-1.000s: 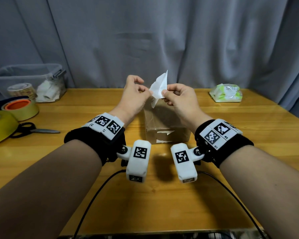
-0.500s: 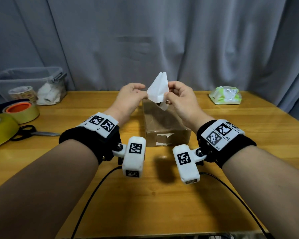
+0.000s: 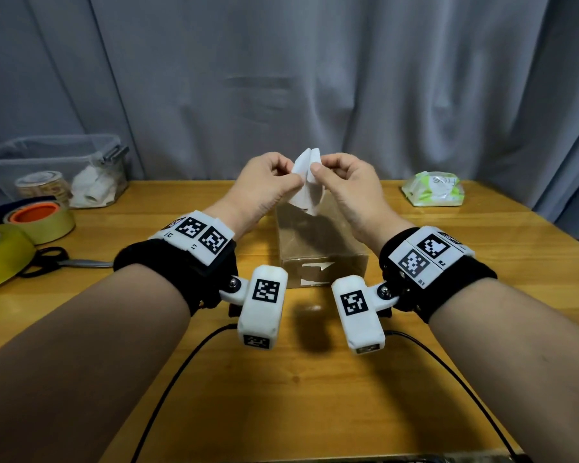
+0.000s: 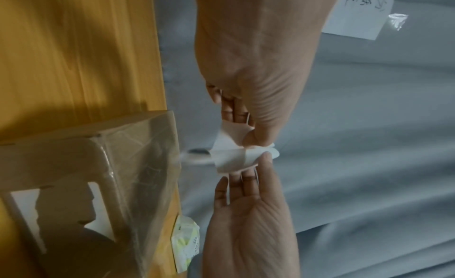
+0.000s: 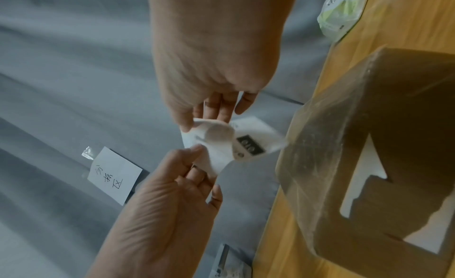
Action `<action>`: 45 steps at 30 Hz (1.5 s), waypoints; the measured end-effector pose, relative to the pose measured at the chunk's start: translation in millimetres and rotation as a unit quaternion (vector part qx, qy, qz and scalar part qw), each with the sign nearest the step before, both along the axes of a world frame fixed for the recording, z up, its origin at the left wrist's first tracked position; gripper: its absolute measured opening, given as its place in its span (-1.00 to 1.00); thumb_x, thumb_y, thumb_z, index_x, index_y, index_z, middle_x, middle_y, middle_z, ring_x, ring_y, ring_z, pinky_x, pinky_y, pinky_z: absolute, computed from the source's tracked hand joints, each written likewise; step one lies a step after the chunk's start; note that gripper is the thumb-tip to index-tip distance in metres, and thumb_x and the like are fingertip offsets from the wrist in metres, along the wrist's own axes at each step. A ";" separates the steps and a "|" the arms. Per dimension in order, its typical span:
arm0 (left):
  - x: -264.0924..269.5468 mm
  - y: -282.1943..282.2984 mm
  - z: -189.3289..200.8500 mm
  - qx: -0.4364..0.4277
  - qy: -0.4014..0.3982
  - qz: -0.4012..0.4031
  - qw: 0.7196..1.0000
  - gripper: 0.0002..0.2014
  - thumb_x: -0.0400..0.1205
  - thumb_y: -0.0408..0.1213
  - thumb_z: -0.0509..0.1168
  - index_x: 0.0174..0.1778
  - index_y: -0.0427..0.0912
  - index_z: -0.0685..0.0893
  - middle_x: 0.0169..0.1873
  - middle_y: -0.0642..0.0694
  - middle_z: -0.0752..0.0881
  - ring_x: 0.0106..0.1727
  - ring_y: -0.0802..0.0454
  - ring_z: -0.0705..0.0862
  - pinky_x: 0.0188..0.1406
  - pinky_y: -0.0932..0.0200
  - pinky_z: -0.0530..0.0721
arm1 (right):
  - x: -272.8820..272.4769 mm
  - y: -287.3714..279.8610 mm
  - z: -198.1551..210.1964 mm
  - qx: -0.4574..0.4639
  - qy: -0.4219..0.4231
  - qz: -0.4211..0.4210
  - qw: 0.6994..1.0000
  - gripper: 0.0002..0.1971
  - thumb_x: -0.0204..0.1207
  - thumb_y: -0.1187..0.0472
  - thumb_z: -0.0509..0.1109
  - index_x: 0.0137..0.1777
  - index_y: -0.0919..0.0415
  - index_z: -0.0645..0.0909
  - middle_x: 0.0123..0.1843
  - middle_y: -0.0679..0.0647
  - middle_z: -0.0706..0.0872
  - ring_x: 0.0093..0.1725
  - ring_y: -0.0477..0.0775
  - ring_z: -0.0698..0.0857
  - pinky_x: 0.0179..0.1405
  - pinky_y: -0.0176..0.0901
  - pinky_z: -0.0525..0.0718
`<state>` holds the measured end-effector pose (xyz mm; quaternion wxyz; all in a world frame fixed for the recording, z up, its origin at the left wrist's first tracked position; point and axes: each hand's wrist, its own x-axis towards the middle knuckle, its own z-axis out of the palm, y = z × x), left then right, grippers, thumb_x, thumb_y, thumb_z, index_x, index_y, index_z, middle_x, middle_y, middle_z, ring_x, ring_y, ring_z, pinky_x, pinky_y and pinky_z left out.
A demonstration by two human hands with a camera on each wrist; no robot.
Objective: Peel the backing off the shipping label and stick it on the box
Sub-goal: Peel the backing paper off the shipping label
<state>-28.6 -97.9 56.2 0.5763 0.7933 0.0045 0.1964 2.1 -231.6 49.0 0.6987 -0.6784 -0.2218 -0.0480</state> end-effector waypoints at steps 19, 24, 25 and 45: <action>3.1 -3.2 2.4 -0.023 0.009 0.039 0.999 -0.79 0.62 -0.34 0.31 -0.35 -0.16 0.56 -0.42 0.02 0.58 -0.50 0.30 0.56 -0.60 0.62 0.44 | 5.0 12.0 2.2 0.001 -0.023 -0.076 0.997 -0.89 0.57 0.36 0.29 -0.17 0.24 0.60 -0.33 -0.06 0.63 -0.37 -0.23 0.59 -0.41 -0.57 0.55; 5.2 1.6 -1.2 -0.028 0.032 0.059 0.997 -0.85 0.63 -0.29 0.29 -0.24 -0.23 0.59 -0.39 0.01 0.57 -0.39 0.21 0.48 -0.51 0.53 0.51 | 8.3 9.1 0.5 0.001 -0.018 -0.094 0.995 -0.92 0.58 0.33 0.29 -0.11 0.24 0.61 -0.28 -0.07 0.66 -0.29 -0.20 0.61 -0.29 -0.47 0.60; 5.0 2.4 -2.0 -0.029 0.036 0.061 0.997 -0.85 0.64 -0.28 0.28 -0.23 -0.24 0.58 -0.38 0.01 0.57 -0.37 0.21 0.48 -0.45 0.46 0.51 | 8.0 8.6 0.3 0.000 -0.017 -0.094 0.995 -0.92 0.58 0.32 0.29 -0.11 0.23 0.61 -0.27 -0.08 0.67 -0.28 -0.20 0.62 -0.25 -0.43 0.62; 3.1 -9.3 -9.3 -0.042 0.010 0.037 0.998 -0.48 0.46 -0.26 0.50 0.22 -0.20 0.37 0.23 -0.13 0.59 0.17 0.04 0.60 -0.01 0.28 0.64 | 5.7 5.3 -4.7 0.032 0.006 -0.059 0.998 -0.81 0.66 0.16 0.18 -0.16 0.13 0.55 -0.32 -0.06 0.58 -0.28 -0.10 0.53 -0.24 -0.26 0.54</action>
